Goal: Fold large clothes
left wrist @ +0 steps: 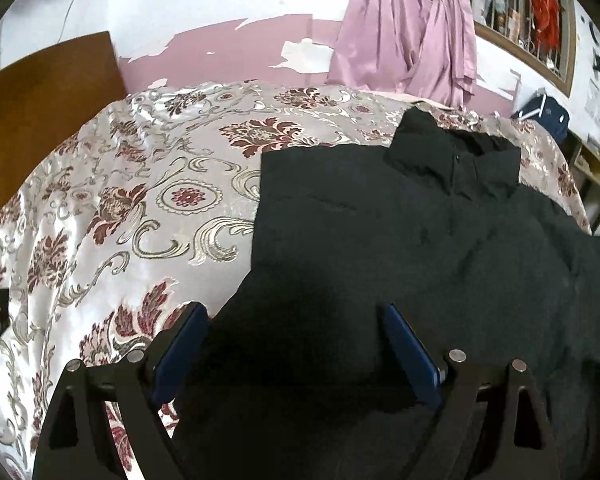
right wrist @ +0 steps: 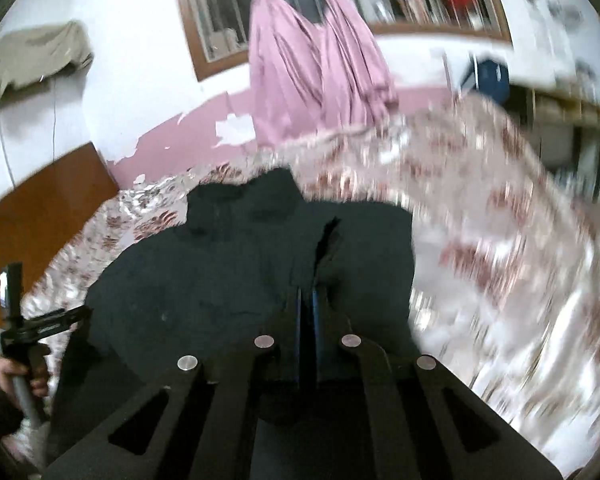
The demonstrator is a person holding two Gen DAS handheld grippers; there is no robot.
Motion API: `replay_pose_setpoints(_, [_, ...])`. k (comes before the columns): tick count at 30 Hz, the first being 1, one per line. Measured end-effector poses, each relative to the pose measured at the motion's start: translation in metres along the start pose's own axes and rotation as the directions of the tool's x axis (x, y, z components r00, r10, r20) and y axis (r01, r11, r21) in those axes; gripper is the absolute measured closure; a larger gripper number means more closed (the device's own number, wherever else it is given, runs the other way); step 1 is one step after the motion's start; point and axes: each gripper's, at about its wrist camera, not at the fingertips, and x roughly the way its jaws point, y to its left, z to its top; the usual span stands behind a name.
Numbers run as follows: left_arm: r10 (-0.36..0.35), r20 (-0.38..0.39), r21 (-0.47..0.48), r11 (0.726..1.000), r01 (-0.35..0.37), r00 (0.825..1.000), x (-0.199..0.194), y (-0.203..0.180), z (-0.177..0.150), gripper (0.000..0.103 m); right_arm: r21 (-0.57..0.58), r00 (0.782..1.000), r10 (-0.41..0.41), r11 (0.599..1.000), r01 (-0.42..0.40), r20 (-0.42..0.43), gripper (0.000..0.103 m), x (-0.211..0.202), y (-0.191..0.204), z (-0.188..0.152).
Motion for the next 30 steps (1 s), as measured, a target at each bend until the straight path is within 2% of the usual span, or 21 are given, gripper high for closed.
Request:
replay_pose_setpoints(3, [0.024,-0.037,0.034,0.999,-0.023,0.999,0.011,-0.008,0.001,0.014,-0.041,0.996,-0.073,0.997,0.070,-0.057,0.098,0.024,0.000,0.005])
replay_pose_setpoints(7, [0.057,-0.049,0.094,0.994,-0.052,0.997,0.023,-0.018,-0.007,0.012,-0.078,0.972,-0.158,0.986,0.146,-0.175,0.095,0.064,-0.008,-0.012])
replay_pose_setpoints(13, [0.083,-0.048,0.143,0.987,-0.075,0.995,0.031,-0.025,-0.011,0.010,-0.130,0.961,-0.192,0.977,0.168,-0.200,0.091,0.081,-0.004,-0.031])
replay_pose_setpoints(17, [0.036,-0.113,0.128,0.992,-0.022,0.993,0.028,-0.018,0.004,0.010,-0.140,0.958,-0.173,0.980,0.144,-0.228,0.088,0.077,-0.004,-0.023])
replay_pose_setpoints(19, [0.002,-0.126,0.120,0.993,0.013,0.992,0.023,-0.012,0.016,0.010,-0.139,0.958,-0.138,0.985,0.105,-0.251,0.086,0.073,-0.009,-0.014])
replay_pose_setpoints(20, [-0.015,-0.113,0.114,0.993,0.028,0.993,0.019,-0.009,0.022,0.010,-0.136,0.959,-0.116,0.987,0.082,-0.257,0.081,0.069,-0.011,-0.009])
replay_pose_setpoints(22, [-0.046,-0.084,0.107,0.993,0.054,0.995,0.013,-0.006,0.035,0.010,-0.131,0.964,-0.098,0.989,0.067,-0.246,0.063,0.063,-0.014,0.002])
replay_pose_setpoints(23, [-0.064,-0.069,0.101,0.992,0.071,0.996,0.011,-0.005,0.046,0.010,-0.134,0.968,-0.100,0.988,0.070,-0.230,0.048,0.060,-0.015,0.009])
replay_pose_setpoints(24, [-0.082,-0.053,0.091,0.992,0.087,0.995,0.010,-0.005,0.058,0.010,-0.138,0.971,-0.098,0.988,0.069,-0.217,0.044,0.059,-0.015,0.016])
replay_pose_setpoints(27, [-0.135,-0.021,0.055,0.989,0.136,0.991,0.016,-0.011,0.093,0.010,-0.141,0.975,-0.072,0.989,0.043,-0.212,0.044,0.064,-0.011,0.043])
replay_pose_setpoints(30, [-0.184,-0.001,0.049,0.982,0.184,0.983,0.032,-0.024,0.126,0.010,-0.096,0.973,-0.019,0.995,-0.004,-0.230,0.043,0.084,-0.006,0.071])
